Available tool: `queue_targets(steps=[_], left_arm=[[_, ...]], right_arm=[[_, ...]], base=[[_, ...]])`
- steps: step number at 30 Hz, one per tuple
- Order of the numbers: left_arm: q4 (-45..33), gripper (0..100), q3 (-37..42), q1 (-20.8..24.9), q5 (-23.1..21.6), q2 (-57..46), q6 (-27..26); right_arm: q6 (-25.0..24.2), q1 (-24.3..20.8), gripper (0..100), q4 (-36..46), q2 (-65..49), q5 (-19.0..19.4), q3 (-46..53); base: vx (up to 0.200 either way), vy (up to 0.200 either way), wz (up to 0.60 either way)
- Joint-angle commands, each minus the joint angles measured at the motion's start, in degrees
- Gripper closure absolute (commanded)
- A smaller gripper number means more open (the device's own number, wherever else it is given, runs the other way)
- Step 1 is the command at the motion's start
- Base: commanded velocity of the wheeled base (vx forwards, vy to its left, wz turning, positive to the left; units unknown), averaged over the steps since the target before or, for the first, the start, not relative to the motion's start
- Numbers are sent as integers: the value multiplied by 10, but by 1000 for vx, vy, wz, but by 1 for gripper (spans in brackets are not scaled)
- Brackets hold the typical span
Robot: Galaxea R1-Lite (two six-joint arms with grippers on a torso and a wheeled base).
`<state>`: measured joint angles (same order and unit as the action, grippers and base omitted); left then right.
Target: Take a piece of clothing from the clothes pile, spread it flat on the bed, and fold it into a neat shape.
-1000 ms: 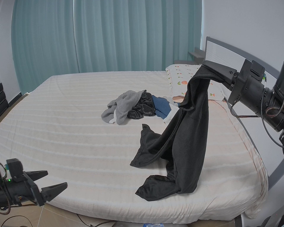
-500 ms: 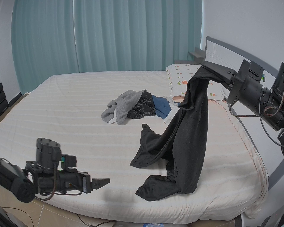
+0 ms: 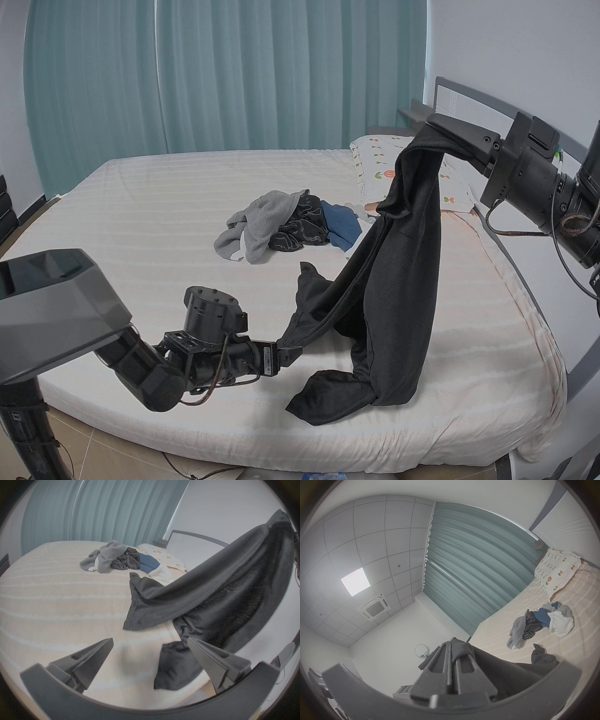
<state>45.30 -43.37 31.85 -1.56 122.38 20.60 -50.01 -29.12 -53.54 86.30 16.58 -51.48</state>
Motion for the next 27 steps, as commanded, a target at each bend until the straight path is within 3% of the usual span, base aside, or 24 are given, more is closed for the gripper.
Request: queue_targets(steps=[1, 16, 17, 27], left_arm=[[12, 0, -79, 4, 18, 103, 1], [10, 0, -250, 7, 41, 222, 27], [9, 100, -254, 8, 41, 224, 30], [15, 100, -210, -12, 58, 167, 101]], right_arm=[[0, -2, 100, 1, 6, -1, -11], [-4, 10, 100, 1, 9, 5, -6], [-4, 11, 100, 1, 10, 5, -6], [-4, 50, 100, 1, 40, 6, -2]], base=[[0, 0, 0], [0, 0, 0], [0, 0, 0], [0, 0, 0]])
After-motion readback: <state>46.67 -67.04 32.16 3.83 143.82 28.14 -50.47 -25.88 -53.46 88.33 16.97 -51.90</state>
